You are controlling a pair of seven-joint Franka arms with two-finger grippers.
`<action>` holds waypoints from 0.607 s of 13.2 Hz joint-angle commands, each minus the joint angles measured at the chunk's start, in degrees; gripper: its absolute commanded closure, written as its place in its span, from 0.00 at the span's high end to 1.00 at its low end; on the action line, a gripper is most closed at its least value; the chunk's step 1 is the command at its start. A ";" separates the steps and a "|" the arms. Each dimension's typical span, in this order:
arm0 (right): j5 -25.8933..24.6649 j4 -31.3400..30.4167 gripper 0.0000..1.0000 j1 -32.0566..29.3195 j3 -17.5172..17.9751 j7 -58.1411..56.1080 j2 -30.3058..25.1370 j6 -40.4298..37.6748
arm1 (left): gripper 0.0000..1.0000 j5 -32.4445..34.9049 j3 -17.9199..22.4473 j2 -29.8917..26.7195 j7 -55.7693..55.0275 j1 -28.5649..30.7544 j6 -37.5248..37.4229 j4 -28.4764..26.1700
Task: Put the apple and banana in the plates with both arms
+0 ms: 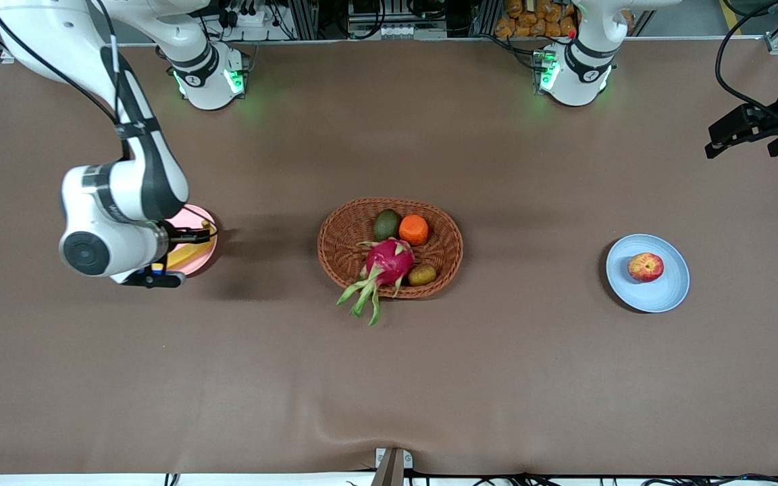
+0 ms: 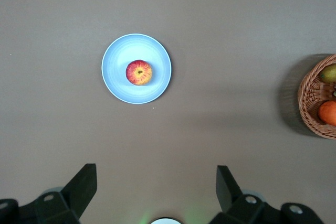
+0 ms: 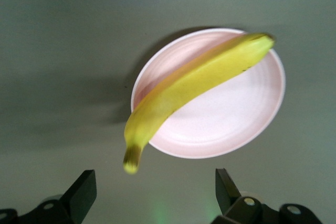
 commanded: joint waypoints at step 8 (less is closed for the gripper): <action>1.39 20.87 1.00 -7.18 1.03 -7.20 -8.27 -12.61 | 1.00 -0.37 -0.18 0.21 -0.49 -0.07 -0.88 0.94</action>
